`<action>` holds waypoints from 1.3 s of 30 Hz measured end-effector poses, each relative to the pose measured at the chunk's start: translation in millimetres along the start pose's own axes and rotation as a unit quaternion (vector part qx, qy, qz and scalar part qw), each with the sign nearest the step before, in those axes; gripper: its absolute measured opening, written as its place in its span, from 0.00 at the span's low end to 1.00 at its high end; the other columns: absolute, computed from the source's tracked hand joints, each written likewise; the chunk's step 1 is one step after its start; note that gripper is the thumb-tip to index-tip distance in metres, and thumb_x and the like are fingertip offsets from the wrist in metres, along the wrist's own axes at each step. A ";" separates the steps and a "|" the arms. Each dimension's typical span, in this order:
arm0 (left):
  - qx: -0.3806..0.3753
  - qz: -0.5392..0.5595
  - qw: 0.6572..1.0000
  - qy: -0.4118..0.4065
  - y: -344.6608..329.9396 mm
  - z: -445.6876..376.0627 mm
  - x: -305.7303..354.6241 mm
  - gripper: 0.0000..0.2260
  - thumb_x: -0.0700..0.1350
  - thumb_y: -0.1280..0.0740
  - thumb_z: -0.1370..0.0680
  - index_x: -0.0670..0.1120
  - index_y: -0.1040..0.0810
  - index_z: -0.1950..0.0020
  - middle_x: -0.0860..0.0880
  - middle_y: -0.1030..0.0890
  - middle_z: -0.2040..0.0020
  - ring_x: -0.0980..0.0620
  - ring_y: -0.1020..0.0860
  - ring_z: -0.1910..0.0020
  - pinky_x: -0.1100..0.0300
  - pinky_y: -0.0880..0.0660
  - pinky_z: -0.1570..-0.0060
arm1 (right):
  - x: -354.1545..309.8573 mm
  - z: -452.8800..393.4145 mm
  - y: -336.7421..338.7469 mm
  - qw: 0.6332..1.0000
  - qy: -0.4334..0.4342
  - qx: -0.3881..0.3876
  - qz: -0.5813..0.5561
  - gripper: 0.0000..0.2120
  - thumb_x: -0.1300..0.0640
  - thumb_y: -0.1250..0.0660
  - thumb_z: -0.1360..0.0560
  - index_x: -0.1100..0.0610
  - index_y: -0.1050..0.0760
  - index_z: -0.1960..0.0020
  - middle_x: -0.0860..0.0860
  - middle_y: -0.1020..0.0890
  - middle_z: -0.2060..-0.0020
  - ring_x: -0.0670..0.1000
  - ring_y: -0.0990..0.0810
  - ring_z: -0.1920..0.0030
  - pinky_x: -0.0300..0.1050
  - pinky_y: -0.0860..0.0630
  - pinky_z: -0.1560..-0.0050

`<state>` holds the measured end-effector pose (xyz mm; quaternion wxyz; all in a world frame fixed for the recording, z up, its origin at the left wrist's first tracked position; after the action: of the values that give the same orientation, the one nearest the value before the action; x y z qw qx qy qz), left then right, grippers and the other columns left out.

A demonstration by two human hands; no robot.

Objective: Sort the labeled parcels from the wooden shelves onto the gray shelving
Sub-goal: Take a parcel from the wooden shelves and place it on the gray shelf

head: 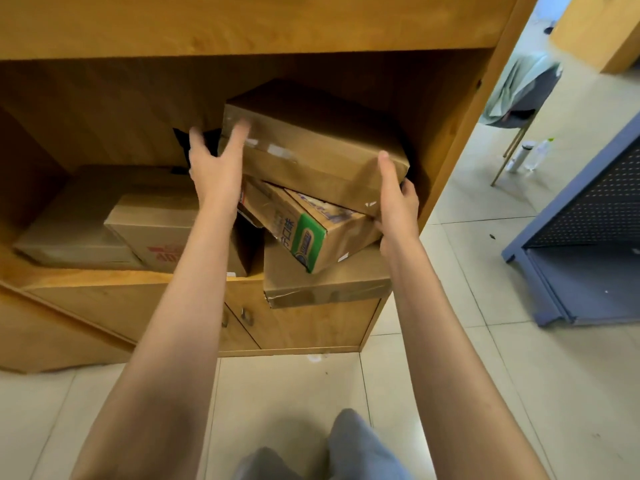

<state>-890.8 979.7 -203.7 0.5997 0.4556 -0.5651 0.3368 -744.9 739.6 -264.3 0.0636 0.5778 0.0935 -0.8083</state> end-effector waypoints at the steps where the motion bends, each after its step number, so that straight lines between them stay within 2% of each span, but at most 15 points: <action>1: 0.004 0.021 1.000 0.011 -2.4 -4.2 -0.6 0.37 0.61 0.32 0.26 0.49 0.43 0.22 0.49 0.36 0.25 0.49 0.37 0.28 0.51 0.37 0.29 | -0.6 -2.6 -0.9 1.000 -0.006 0.005 -0.001 0.35 0.35 0.38 0.25 0.50 0.42 0.25 0.49 0.33 0.29 0.54 0.32 0.31 0.55 0.33 0.32; 4: -0.011 0.062 0.997 0.045 -15.5 -11.3 -1.3 0.36 0.61 0.32 0.26 0.49 0.39 0.24 0.50 0.33 0.28 0.50 0.34 0.30 0.54 0.36 0.31 | -0.5 -8.8 -0.3 0.999 -0.033 0.017 -0.007 0.34 0.35 0.41 0.24 0.52 0.40 0.25 0.49 0.31 0.31 0.55 0.33 0.31 0.56 0.33 0.31; 6: -0.011 0.078 0.995 0.064 -19.3 -12.1 -2.9 0.35 0.62 0.31 0.27 0.48 0.35 0.26 0.51 0.26 0.36 0.50 0.30 0.34 0.54 0.33 0.33 | -2.0 -8.2 0.4 0.999 -0.043 0.017 -0.009 0.31 0.36 0.41 0.23 0.52 0.38 0.27 0.48 0.30 0.38 0.54 0.32 0.33 0.55 0.33 0.32; 8: -0.005 0.086 0.994 0.069 -16.5 -10.3 -2.6 0.32 0.61 0.30 0.28 0.47 0.30 0.29 0.52 0.23 0.40 0.53 0.27 0.40 0.60 0.30 0.42 | -2.8 -4.1 2.6 0.998 -0.051 0.018 -0.015 0.30 0.37 0.41 0.23 0.52 0.38 0.27 0.49 0.29 0.37 0.54 0.32 0.33 0.53 0.33 0.33; 10: -0.002 0.096 0.994 0.058 -10.4 -5.4 1.2 0.26 0.59 0.30 0.27 0.48 0.27 0.34 0.52 0.23 0.42 0.57 0.26 0.46 0.67 0.32 0.55 | -2.9 3.7 5.8 0.998 -0.054 0.017 -0.019 0.29 0.37 0.41 0.23 0.51 0.39 0.27 0.48 0.30 0.37 0.53 0.31 0.34 0.52 0.34 0.33; 13: 0.000 0.108 0.993 0.054 3.3 10.7 3.7 0.20 0.56 0.31 0.25 0.48 0.26 0.37 0.54 0.24 0.47 0.62 0.27 0.53 0.67 0.34 0.61 | -0.1 25.8 9.0 0.998 -0.058 0.013 -0.032 0.27 0.39 0.42 0.22 0.50 0.39 0.28 0.45 0.32 0.44 0.48 0.32 0.42 0.52 0.34 0.33; 19: 0.012 0.122 0.991 0.061 49.0 51.1 12.4 0.17 0.54 0.32 0.24 0.48 0.26 0.39 0.55 0.26 0.47 0.62 0.29 0.51 0.68 0.36 0.59 | 3.6 87.1 15.9 0.996 -0.068 0.022 -0.057 0.22 0.39 0.42 0.22 0.46 0.37 0.32 0.43 0.32 0.43 0.46 0.33 0.43 0.47 0.34 0.38; 22: 0.003 0.129 0.989 0.068 76.1 70.6 15.1 0.18 0.54 0.32 0.24 0.47 0.26 0.39 0.54 0.25 0.45 0.61 0.28 0.49 0.67 0.34 0.56 | 1.2 121.8 19.3 0.995 -0.060 0.041 -0.066 0.26 0.39 0.41 0.22 0.47 0.39 0.27 0.43 0.33 0.42 0.46 0.34 0.42 0.45 0.35 0.41; 26: -0.016 0.141 0.987 0.071 110.7 96.1 15.1 0.15 0.55 0.31 0.25 0.50 0.26 0.43 0.55 0.25 0.48 0.55 0.27 0.46 0.53 0.27 0.40 | 2.2 172.6 23.7 0.992 -0.053 0.063 -0.093 0.24 0.40 0.40 0.22 0.47 0.37 0.29 0.44 0.31 0.45 0.49 0.32 0.40 0.51 0.30 0.35; 29: -0.031 0.151 0.986 0.068 130.2 115.1 13.2 0.13 0.54 0.31 0.25 0.50 0.26 0.45 0.56 0.25 0.49 0.54 0.27 0.44 0.50 0.29 0.37 | 9.8 212.6 28.1 0.986 -0.054 0.070 -0.141 0.14 0.43 0.38 0.22 0.45 0.35 0.40 0.43 0.27 0.50 0.52 0.29 0.38 0.54 0.24 0.40; 32: -0.060 0.164 0.983 0.064 141.2 135.4 11.9 0.13 0.53 0.31 0.24 0.49 0.26 0.44 0.54 0.24 0.49 0.55 0.27 0.46 0.55 0.28 0.39 | 14.4 248.0 40.1 0.981 -0.030 0.097 -0.166 0.07 0.44 0.38 0.22 0.44 0.30 0.47 0.41 0.26 0.52 0.52 0.26 0.39 0.51 0.22 0.44; 34: -0.080 0.162 0.982 0.054 146.9 150.2 13.2 0.16 0.52 0.33 0.23 0.45 0.26 0.39 0.54 0.25 0.49 0.57 0.27 0.48 0.64 0.30 0.46 | 17.9 267.7 49.7 0.978 -0.016 0.117 -0.173 0.03 0.44 0.38 0.22 0.43 0.29 0.52 0.43 0.24 0.50 0.51 0.26 0.39 0.52 0.23 0.42; 36: -0.100 0.142 0.984 0.038 152.5 164.1 16.5 0.20 0.53 0.34 0.22 0.44 0.28 0.35 0.56 0.26 0.48 0.60 0.28 0.48 0.70 0.32 0.51 | 20.9 283.4 58.9 0.975 -0.007 0.136 -0.176 0.04 0.44 0.37 0.23 0.42 0.29 0.54 0.44 0.24 0.48 0.51 0.26 0.39 0.55 0.24 0.39; 37: -0.112 0.122 0.986 0.023 154.9 169.5 18.6 0.21 0.54 0.34 0.22 0.46 0.30 0.33 0.56 0.26 0.45 0.60 0.28 0.45 0.71 0.32 0.49 | 21.0 289.9 63.2 0.974 -0.001 0.144 -0.174 0.04 0.44 0.37 0.23 0.42 0.28 0.54 0.44 0.24 0.47 0.51 0.26 0.39 0.56 0.25 0.39; 39: -0.135 0.067 0.988 -0.034 159.5 177.0 27.0 0.27 0.58 0.34 0.24 0.51 0.35 0.29 0.53 0.31 0.33 0.57 0.32 0.36 0.66 0.33 0.39 | 17.9 300.3 71.4 0.973 0.009 0.156 -0.171 0.04 0.43 0.37 0.23 0.42 0.28 0.53 0.44 0.23 0.49 0.51 0.25 0.40 0.55 0.24 0.40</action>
<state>-1099.4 869.7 -160.2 0.6122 0.3429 -0.6545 0.2815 -1012.5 602.6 -192.2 -0.1672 0.5634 0.0639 -0.8065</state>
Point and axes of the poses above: each hand's wrist, its own z-axis away from the middle knuckle, its own y-axis out of the back of the hand, x = y × z, the point moved 10 cm from there along -z, towards the middle knuckle
